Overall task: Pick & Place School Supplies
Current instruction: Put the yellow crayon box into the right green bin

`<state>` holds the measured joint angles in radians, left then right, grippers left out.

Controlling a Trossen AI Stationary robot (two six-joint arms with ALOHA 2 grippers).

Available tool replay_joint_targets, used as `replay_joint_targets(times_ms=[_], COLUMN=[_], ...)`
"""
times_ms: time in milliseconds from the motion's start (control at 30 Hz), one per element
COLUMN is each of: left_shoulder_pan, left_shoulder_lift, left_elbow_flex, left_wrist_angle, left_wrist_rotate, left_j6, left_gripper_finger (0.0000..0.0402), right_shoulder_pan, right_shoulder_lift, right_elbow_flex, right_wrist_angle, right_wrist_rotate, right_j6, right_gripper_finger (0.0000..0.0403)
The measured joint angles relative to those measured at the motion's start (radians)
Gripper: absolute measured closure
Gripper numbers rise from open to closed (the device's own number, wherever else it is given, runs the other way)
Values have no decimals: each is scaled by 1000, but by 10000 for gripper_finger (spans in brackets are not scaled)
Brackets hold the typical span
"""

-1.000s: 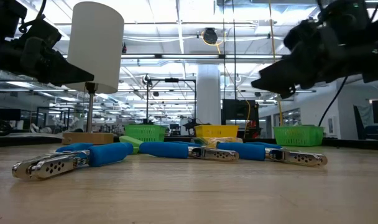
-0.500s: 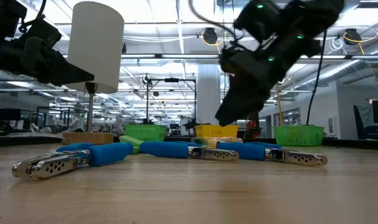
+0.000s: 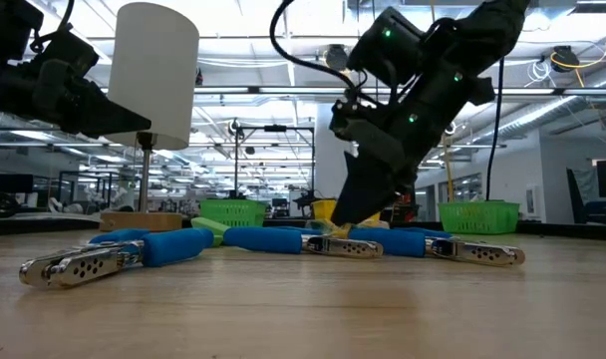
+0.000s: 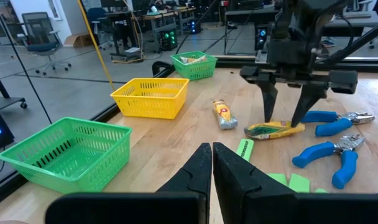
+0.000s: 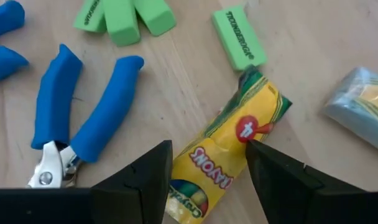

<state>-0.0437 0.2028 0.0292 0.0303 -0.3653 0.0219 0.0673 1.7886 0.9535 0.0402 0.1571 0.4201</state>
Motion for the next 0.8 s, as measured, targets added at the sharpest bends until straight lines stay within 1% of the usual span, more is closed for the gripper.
replay_joint_targets(times_ms=[200, 400, 500, 567, 667, 800], left_shoulder_pan=[0, 0, 0, 0, 0, 0], left_shoulder_lift=[0, 0, 0, 0, 0, 0], left_elbow_flex=[0, 0, 0, 0, 0, 0], left_wrist_angle=[0, 0, 0, 0, -1, 0], left_wrist_rotate=[0, 0, 0, 0, 0, 0], left_j6=[0, 0, 0, 0, 0, 0], left_gripper_finger=[380, 380, 380, 380, 380, 380], right_shoulder_pan=[0, -2, -4, -2, 0, 0], right_shoulder_lift=[7, -22, -41, -51, -62, -62], right_elbow_flex=[1, -1, -1, -3, -3, -7], right_wrist_angle=[-46, -226, -275, -280, -274, -270], right_wrist_rotate=[0, 8, 54, 82, 79, 75], right_j6=[-71, -122, -159, -194, -234, -225], right_gripper_finger=[206, 207, 207, 207, 207, 207])
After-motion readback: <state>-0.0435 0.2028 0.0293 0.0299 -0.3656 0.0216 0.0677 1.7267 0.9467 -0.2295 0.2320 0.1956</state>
